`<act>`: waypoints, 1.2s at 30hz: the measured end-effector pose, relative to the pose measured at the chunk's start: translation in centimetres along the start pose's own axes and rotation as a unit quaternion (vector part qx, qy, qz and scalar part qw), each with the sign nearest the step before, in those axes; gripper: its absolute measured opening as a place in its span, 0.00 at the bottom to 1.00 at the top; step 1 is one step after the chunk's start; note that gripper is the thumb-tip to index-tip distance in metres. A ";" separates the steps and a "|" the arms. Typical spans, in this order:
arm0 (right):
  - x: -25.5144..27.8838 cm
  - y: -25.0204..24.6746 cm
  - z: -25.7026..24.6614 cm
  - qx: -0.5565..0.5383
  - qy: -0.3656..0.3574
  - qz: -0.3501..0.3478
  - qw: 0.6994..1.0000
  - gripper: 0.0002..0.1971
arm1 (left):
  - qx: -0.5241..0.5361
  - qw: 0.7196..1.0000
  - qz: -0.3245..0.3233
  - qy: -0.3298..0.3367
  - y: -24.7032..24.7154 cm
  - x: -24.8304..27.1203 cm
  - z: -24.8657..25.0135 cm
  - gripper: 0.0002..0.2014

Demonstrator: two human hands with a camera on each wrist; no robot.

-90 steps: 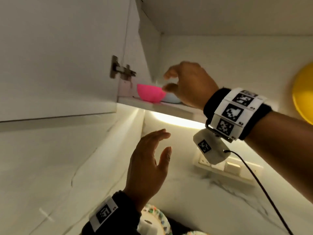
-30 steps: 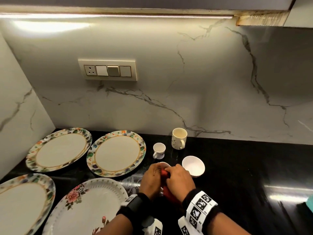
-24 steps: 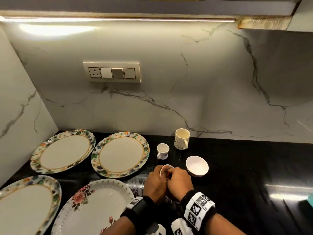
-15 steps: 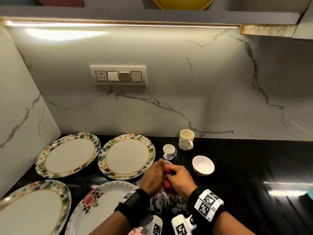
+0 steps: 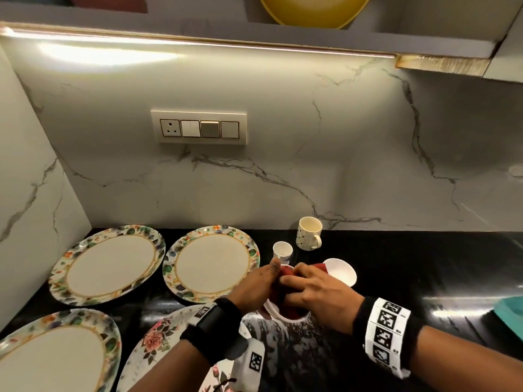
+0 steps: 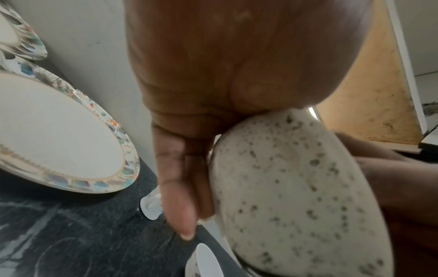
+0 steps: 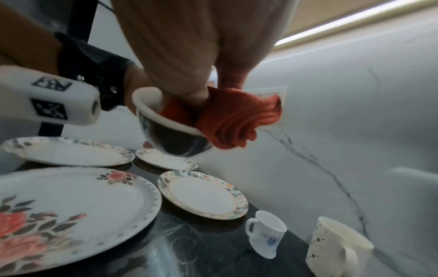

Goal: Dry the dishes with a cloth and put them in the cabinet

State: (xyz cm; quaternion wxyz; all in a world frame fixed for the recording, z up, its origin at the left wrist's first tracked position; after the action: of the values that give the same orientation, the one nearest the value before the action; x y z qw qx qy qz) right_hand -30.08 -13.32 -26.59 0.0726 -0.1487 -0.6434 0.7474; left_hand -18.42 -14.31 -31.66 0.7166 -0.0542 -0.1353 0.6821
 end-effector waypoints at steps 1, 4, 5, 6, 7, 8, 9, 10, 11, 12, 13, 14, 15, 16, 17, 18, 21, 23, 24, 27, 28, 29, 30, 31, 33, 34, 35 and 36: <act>0.0 -0.2 0.0 0.024 -0.011 0.021 0.999 0.17 | 0.007 1.000 -0.002 -0.009 0.0 -0.1 -0.1 0.25; -0.6 0.1 -0.3 0.037 0.001 0.054 0.998 0.18 | -0.016 1.000 0.005 -0.009 -0.2 -0.1 -0.1 0.28; -0.7 0.3 -0.3 0.033 0.026 0.061 0.997 0.18 | -0.031 0.999 0.021 0.000 -0.4 -0.2 -0.1 0.28; -0.8 0.6 -0.3 0.020 0.060 0.067 0.996 0.18 | -0.049 0.998 0.043 0.011 -0.5 -0.2 0.0 0.28; -0.9 0.9 -0.2 -0.004 0.104 0.066 0.992 0.19 | -0.071 0.995 0.074 0.019 -0.5 -0.2 0.1 0.28; -0.9 1.5 0.0 -0.034 0.154 0.050 0.986 0.20 | -0.095 0.990 0.106 0.018 -0.6 -0.2 0.1 0.27; -0.8 2.3 0.2 -0.078 0.207 0.033 0.975 0.21 | -0.124 0.983 0.136 0.011 -0.5 -0.1 0.0 0.27; -0.6 2.9 0.4 -0.131 0.258 0.024 0.957 0.20 | -0.153 0.975 0.158 0.000 -0.4 0.1 -0.2 0.26; -0.4 3.6 0.7 -0.204 0.306 0.016 0.930 0.19 | -0.177 0.969 0.172 -0.012 -0.3 0.1 -0.6 0.26; 0.0 4.2 0.8 -0.299 0.340 0.010 0.891 0.19 | -0.190 0.965 0.179 -0.021 -0.2 0.4 -0.8 0.26; 0.3 5.0 0.8 -0.398 0.353 0.010 0.847 0.19 | -0.195 0.963 0.181 -0.030 -0.2 0.5 -1.0 0.27; 0.5 5.6 0.8 -0.478 0.348 0.004 0.807 0.19 | -0.196 0.963 0.180 -0.038 -0.2 0.7 -1.1 0.28; 0.8 5.8 0.7 -0.530 0.333 -0.011 0.780 0.20 | -0.194 0.964 0.176 -0.047 -0.4 0.6 -1.2 0.29; 0.9 5.7 0.5 -0.545 0.313 -0.036 0.777 0.21 | -0.191 0.965 0.170 -0.056 -0.6 0.5 -1.2 0.29; 1.0 5.4 0.3 -0.537 0.296 -0.061 0.788 0.25 | -0.181 0.967 0.162 -0.072 -0.7 0.3 -1.3 0.30; 1.1 5.1 0.2 -0.515 0.284 -0.075 0.805 0.28 | -0.160 0.971 0.153 -0.089 -0.8 0.2 -1.3 0.30; 0.7 4.1 0.2 -0.401 0.272 -0.051 0.873 0.28 | -0.098 0.977 0.131 -0.136 -0.8 0.0 -1.2 0.32; 0.2 3.4 0.1 -0.320 0.258 -0.012 0.912 0.22 | -0.060 0.976 0.126 -0.168 -0.8 0.1 -1.2 0.33; -0.1 3.0 0.0 -0.284 0.250 0.009 0.926 0.20 | -0.028 0.974 0.125 -0.187 -0.9 0.4 -1.1 0.33; -0.3 2.2 0.3 -0.256 0.239 0.043 0.936 0.17 | 0.036 0.970 0.097 -0.219 -0.7 1.3 -0.5 0.32; -0.2 2.3 0.6 -0.281 0.247 0.042 0.927 0.16 | 0.050 0.971 0.086 -0.219 -0.8 1.6 -0.3 0.32; 0.1 2.2 0.9 -0.329 0.262 0.040 0.906 0.17 | 0.067 0.971 0.075 -0.219 -0.9 1.6 -0.3 0.33; 0.4 2.1 1.3 -0.396 0.278 0.044 0.874 0.18 | 0.084 0.970 0.066 -0.219 -1.2 1.7 -0.4 0.36; 0.7 1.9 1.9 -0.459 0.295 0.054 0.836 0.20 | 0.099 0.970 0.055 -0.216 -1.4 1.6 -0.6 0.39; 1.4 1.2 3.0 -0.562 0.311 0.088 0.762 0.21 | 0.139 0.969 0.038 -0.201 -1.8 1.3 -0.9 0.39; 1.7 0.8 3.5 -0.605 0.311 0.103 0.726 0.21 | 0.168 0.967 0.032 -0.189 -1.7 1.2 -1.0 0.36; 1.9 0.6 3.8 -0.645 0.307 0.112 0.691 0.22 | 0.208 0.962 0.024 -0.175 -1.6 1.1 -1.0 0.32; 2.2 0.7 4.2 -0.680 0.305 0.117 0.656 0.23 | 0.255 0.953 0.014 -0.164 -1.3 1.1 -1.1 0.28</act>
State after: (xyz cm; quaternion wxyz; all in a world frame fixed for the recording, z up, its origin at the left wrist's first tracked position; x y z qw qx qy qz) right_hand -33.43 -16.68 -27.02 0.0553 -0.4499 -0.8912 0.0159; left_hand -16.87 -13.22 -32.22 0.6652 0.2409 -0.0718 0.7031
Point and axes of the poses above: each hand's wrist, its own x-axis away from the middle knuckle, its own y-axis out of the palm, z = x × y, the point moved 6 cm from there along -x, towards the middle knuckle, and after that the axes turned 5 degrees about z, right-handed, at the moved point
